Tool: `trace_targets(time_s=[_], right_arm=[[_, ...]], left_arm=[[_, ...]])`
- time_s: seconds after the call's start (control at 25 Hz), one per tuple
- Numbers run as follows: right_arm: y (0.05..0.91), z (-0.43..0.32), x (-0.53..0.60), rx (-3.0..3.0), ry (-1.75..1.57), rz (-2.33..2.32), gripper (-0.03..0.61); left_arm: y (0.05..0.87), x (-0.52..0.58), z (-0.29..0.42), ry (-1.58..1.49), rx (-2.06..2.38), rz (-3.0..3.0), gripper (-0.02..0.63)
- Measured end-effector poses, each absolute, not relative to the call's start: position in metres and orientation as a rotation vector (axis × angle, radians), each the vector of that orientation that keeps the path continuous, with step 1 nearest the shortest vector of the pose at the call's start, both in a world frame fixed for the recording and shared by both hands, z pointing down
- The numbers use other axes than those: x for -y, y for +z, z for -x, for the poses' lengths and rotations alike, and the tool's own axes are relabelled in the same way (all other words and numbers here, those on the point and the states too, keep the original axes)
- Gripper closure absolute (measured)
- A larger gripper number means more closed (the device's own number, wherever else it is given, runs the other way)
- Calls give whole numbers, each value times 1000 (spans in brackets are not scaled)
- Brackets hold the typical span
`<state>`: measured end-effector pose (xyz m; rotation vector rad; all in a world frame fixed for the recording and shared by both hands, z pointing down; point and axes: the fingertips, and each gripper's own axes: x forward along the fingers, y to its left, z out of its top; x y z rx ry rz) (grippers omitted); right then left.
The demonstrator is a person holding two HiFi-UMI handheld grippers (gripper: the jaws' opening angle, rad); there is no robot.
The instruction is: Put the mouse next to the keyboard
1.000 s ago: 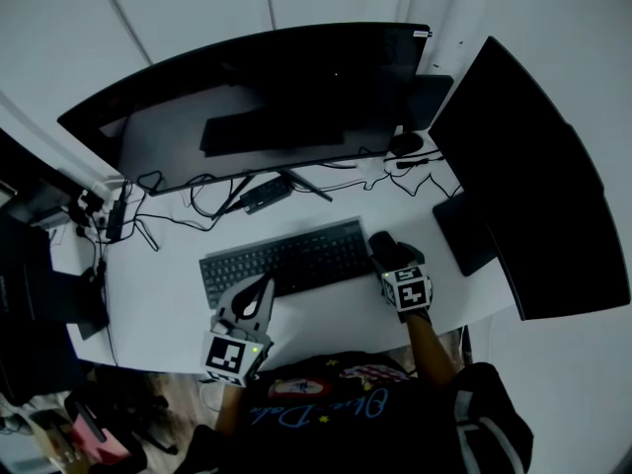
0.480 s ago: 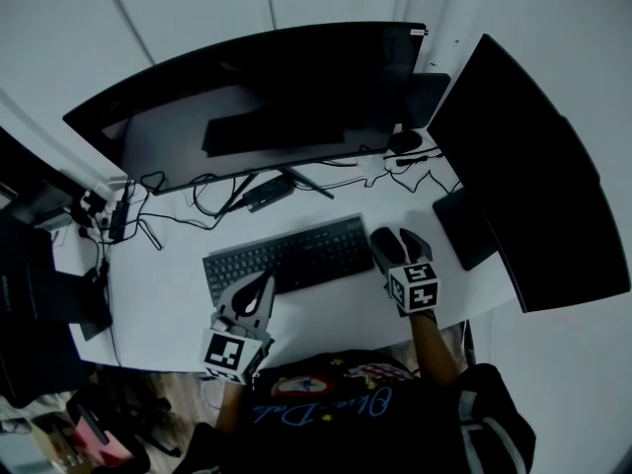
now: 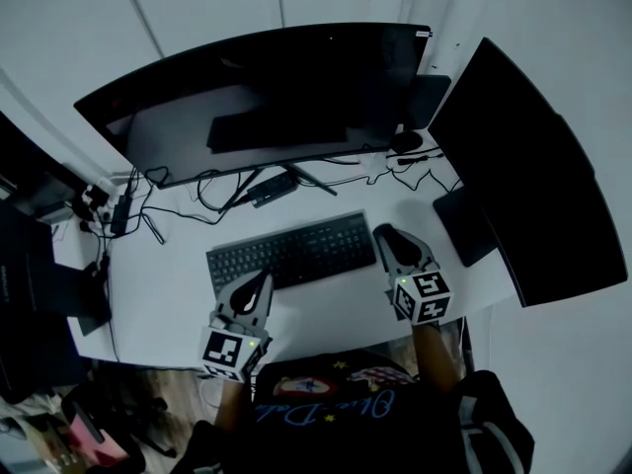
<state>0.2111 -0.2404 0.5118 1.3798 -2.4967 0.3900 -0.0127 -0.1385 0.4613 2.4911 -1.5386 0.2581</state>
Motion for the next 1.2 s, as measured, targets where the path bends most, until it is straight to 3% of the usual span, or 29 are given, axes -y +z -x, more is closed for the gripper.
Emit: trace_targets(time_s=[0.12, 0.2, 1.2], right_arm=[[494, -200, 231, 2546, 356, -1359, 561], [484, -191, 223, 2578, 346, -1325, 571], [458, -168, 176, 2663, 299, -1241, 580]], left_arm=[[461, 133, 15, 249, 1539, -2495, 614], [460, 128, 16, 243, 1543, -2493, 614], [462, 95, 18, 245, 1545, -2494, 614]])
